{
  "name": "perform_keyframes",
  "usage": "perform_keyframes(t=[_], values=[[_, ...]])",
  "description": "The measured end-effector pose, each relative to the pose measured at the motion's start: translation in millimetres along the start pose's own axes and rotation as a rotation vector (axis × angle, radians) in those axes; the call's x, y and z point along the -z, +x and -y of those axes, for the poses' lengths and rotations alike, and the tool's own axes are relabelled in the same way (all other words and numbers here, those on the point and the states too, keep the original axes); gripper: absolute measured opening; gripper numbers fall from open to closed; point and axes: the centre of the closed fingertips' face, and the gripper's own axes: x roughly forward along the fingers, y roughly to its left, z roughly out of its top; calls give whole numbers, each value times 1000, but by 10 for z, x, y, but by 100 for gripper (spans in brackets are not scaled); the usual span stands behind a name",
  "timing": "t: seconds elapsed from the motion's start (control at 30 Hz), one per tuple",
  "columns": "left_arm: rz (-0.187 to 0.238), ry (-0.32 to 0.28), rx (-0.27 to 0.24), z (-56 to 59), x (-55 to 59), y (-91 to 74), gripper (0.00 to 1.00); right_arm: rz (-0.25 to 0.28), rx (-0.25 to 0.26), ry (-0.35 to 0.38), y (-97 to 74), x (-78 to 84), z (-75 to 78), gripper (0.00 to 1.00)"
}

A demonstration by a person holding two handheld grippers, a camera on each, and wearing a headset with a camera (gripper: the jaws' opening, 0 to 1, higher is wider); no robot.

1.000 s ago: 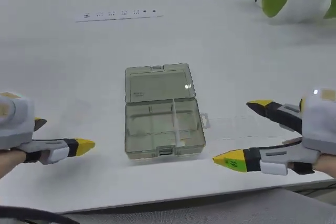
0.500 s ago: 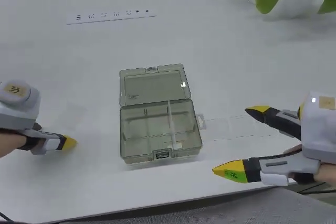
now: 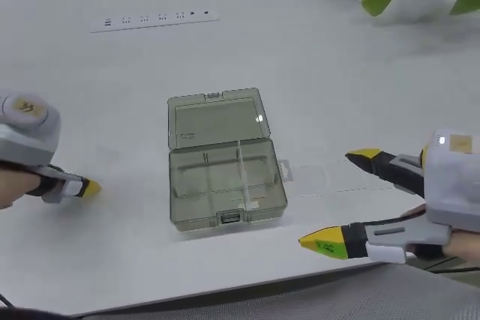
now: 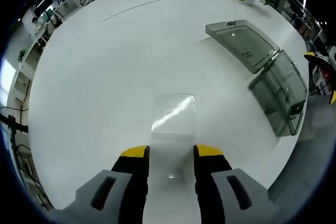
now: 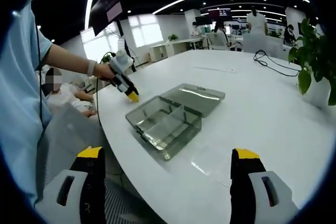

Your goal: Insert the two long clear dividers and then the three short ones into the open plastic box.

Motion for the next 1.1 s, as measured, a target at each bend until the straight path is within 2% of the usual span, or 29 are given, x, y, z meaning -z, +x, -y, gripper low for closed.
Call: perform_keyframes(t=[0.43,0.77,0.97,1.1], values=[[28,-13,-7,14,7,-8,31,4,-8,7,38,-34,-17,100],[50,-47,16,32,22,-38,31,-8,-15,4,69,-38,-71,100],[95,-78,46,122,-12,-121,31,-21,-13,22,107,-16,-93,100],[135,-104,80,238,-67,-193,31,-20,-4,36,135,-21,-96,99]])
